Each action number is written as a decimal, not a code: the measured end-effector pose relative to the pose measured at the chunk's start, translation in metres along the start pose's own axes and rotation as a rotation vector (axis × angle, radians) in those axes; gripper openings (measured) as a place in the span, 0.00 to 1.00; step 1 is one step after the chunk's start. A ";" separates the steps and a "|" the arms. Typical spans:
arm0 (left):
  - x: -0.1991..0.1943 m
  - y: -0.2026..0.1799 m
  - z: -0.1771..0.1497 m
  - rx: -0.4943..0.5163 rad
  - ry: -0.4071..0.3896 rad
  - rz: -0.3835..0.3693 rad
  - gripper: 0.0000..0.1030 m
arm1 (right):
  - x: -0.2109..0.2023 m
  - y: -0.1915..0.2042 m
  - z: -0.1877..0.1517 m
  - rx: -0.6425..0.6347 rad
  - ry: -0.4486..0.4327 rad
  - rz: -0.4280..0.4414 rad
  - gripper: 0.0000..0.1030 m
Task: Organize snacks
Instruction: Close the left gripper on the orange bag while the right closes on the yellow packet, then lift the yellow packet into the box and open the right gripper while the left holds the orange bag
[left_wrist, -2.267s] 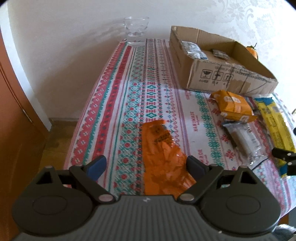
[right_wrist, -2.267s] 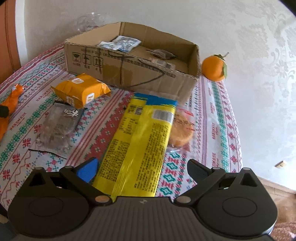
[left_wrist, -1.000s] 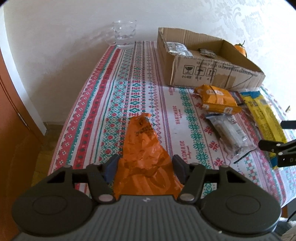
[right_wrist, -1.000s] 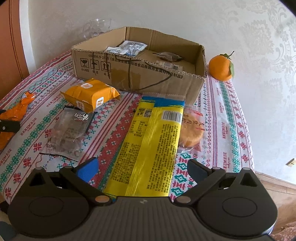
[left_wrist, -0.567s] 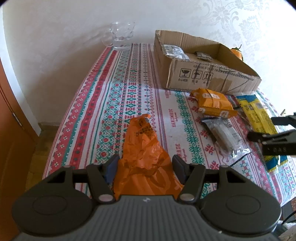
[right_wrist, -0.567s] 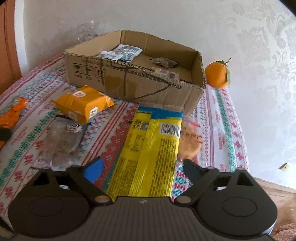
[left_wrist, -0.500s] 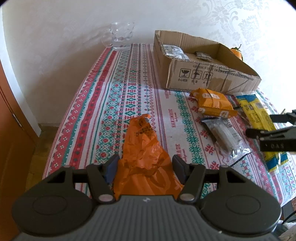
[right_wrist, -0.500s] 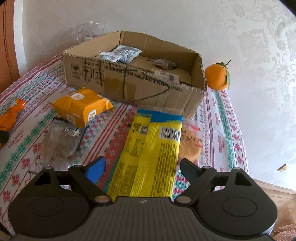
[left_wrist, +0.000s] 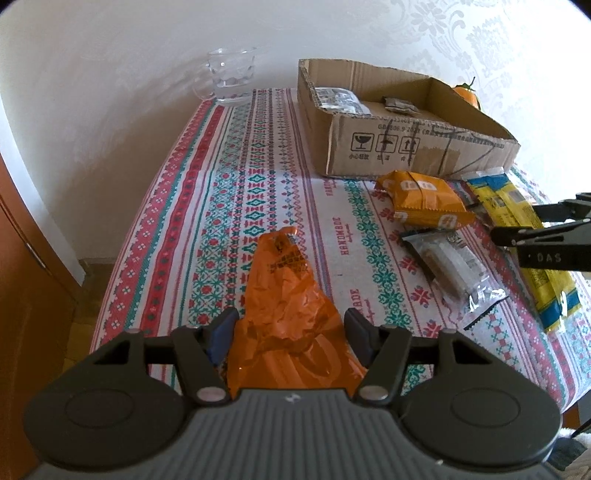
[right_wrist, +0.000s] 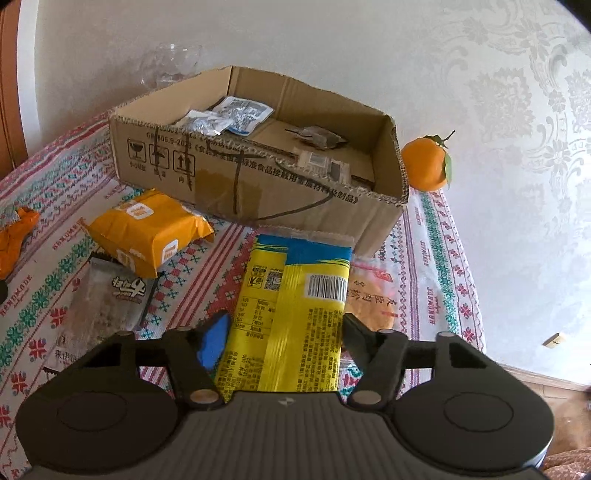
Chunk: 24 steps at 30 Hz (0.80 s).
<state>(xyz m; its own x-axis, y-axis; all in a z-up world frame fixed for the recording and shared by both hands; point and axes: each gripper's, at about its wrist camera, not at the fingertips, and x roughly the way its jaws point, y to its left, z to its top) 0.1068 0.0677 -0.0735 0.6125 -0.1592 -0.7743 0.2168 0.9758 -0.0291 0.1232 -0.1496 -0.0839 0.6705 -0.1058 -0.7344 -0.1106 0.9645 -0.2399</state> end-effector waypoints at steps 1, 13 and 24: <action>0.000 0.001 0.000 -0.010 0.002 -0.003 0.60 | -0.001 -0.003 0.001 0.014 -0.004 0.007 0.63; -0.013 0.006 0.006 -0.030 0.027 -0.055 0.60 | -0.026 -0.013 0.002 0.008 -0.034 0.046 0.60; -0.029 0.002 0.016 -0.003 0.000 -0.075 0.60 | -0.041 -0.019 0.007 -0.004 -0.058 0.062 0.60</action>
<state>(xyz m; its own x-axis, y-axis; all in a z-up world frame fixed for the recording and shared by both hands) 0.1018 0.0717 -0.0414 0.5947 -0.2320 -0.7698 0.2601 0.9615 -0.0888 0.1032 -0.1622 -0.0450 0.7033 -0.0319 -0.7102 -0.1560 0.9677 -0.1980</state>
